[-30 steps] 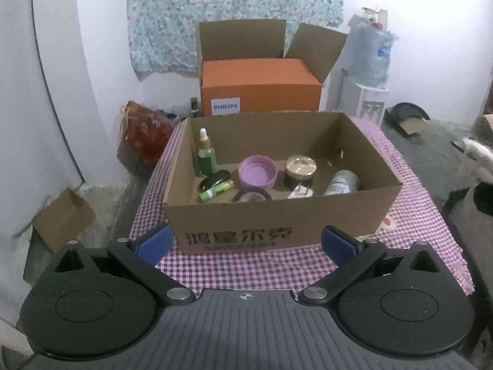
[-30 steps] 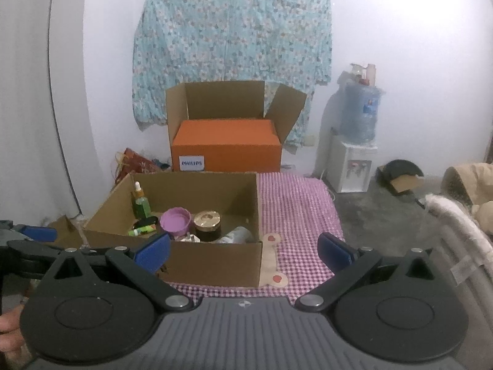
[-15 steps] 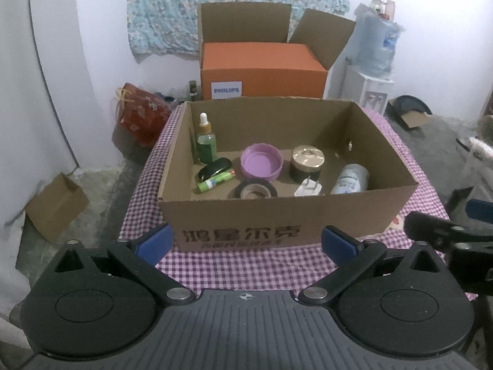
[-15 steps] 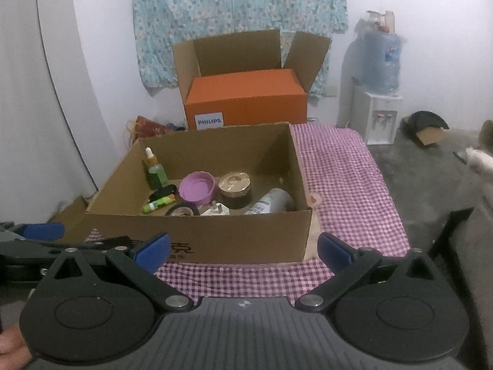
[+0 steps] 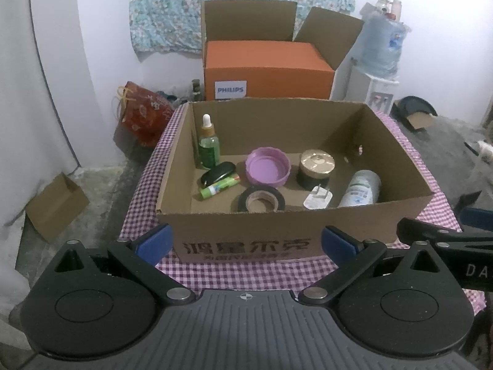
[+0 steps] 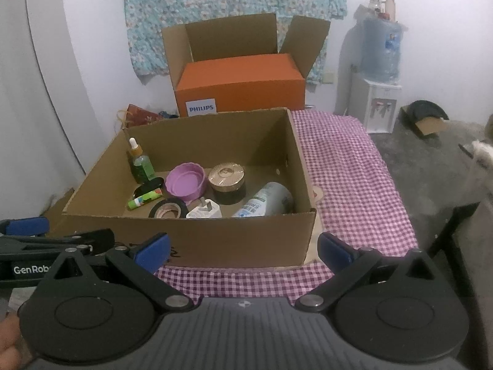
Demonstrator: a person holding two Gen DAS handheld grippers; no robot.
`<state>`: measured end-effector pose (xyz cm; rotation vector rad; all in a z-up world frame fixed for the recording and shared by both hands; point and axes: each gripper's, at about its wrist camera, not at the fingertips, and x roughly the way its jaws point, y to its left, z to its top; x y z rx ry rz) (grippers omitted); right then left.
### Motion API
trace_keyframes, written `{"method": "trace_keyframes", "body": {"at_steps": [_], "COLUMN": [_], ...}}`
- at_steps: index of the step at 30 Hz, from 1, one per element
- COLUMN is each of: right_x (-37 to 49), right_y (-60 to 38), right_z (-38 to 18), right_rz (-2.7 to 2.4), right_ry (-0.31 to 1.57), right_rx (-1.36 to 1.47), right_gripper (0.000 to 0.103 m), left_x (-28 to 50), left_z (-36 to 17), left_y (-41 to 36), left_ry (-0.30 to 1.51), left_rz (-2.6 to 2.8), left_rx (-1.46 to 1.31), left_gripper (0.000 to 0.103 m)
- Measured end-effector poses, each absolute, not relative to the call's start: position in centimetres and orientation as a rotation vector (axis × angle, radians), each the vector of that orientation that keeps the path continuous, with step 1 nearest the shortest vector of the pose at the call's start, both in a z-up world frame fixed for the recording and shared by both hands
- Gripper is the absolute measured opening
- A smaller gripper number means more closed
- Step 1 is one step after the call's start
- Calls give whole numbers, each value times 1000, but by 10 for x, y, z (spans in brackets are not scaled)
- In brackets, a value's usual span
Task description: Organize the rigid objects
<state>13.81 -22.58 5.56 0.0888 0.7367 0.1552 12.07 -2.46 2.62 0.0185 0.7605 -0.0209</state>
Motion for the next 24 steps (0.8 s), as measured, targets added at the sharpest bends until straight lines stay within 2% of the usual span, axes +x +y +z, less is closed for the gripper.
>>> {"method": "trace_keyframes", "body": {"at_steps": [24], "right_x": [145], "right_y": [-227], "right_z": [54], "right_rz": [156], "right_ry": [737], "right_rx": [84], "right_gripper": [103], "left_x": [123], "left_z": [26], "left_y": [-26], "left_ry": [756], "left_rz": [-7], "left_rx": [31], "left_gripper": [103]}}
